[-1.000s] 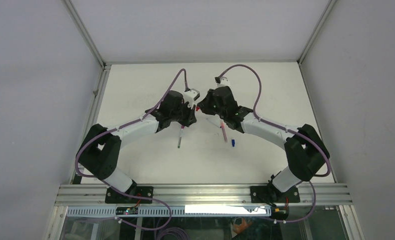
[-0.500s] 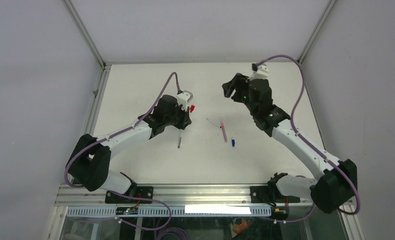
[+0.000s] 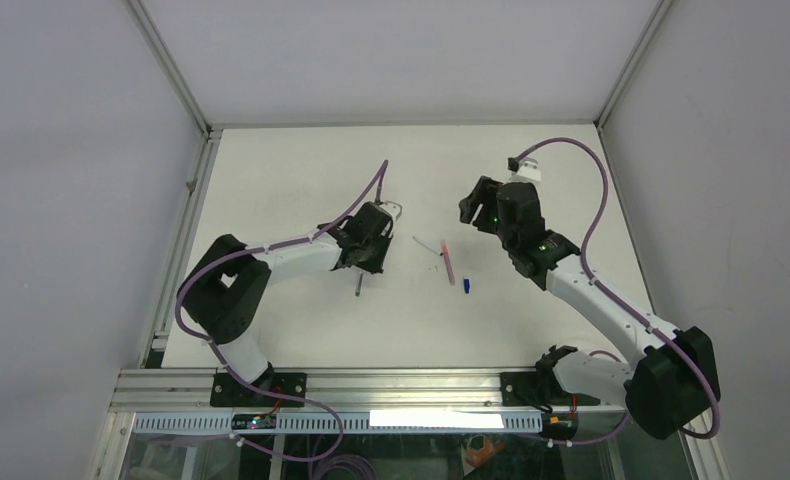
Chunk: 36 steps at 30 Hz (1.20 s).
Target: Insert the pens into the pen caps
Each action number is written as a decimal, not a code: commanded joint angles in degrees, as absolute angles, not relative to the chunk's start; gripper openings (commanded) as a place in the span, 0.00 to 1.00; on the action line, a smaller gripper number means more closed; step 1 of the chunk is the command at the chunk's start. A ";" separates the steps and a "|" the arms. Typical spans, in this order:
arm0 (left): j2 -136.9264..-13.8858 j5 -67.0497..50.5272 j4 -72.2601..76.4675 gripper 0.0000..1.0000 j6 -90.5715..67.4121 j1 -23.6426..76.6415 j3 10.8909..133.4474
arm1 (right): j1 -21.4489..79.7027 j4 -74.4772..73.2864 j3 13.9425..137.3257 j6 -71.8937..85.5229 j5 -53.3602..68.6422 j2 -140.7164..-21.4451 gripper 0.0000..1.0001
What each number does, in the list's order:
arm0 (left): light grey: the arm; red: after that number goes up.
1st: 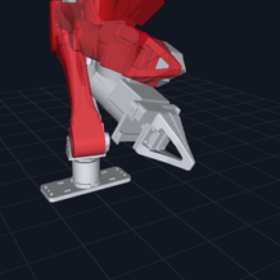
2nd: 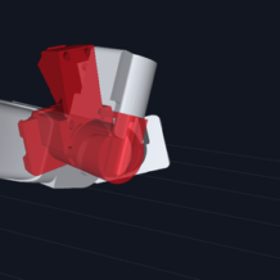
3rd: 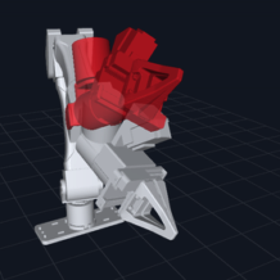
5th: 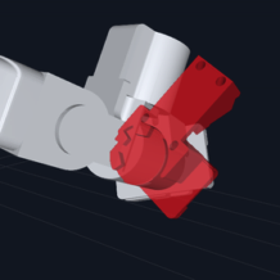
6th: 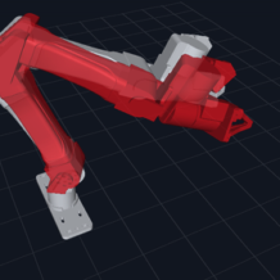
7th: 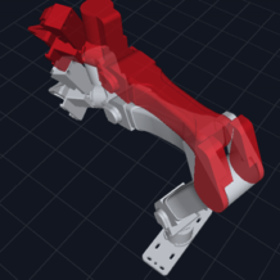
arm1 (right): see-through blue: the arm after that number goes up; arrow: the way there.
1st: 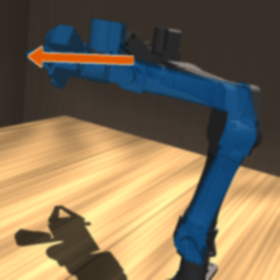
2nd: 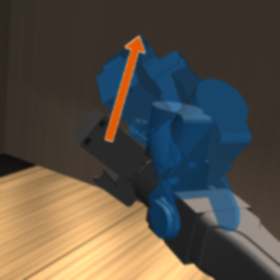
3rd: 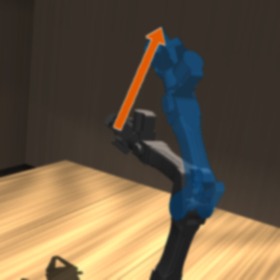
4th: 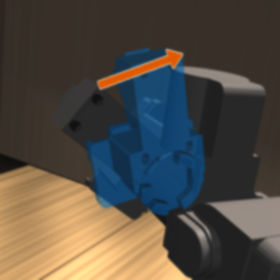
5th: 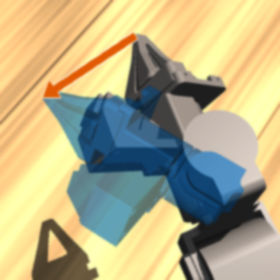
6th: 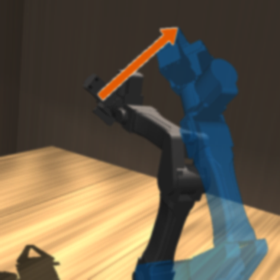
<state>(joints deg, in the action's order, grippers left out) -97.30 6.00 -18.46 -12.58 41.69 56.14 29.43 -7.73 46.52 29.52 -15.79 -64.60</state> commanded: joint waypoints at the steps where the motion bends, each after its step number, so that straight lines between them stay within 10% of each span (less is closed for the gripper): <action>1: -98.15 8.17 -19.72 0.00 -15.32 42.23 59.71 | 29.08 -7.12 47.46 29.87 -15.88 -66.18 0.65; 12: -99.60 4.54 -20.54 0.27 -16.49 42.44 60.66 | 28.96 -8.00 52.06 22.83 -4.83 -75.37 0.65; 22: -100.63 3.78 -20.91 0.31 -17.49 42.45 61.35 | 31.07 -6.39 55.10 11.49 6.74 -80.68 0.42; 36: -88.92 2.25 -18.72 0.40 -16.35 41.57 58.51 | 38.21 -8.76 62.72 6.13 -4.09 -96.38 0.45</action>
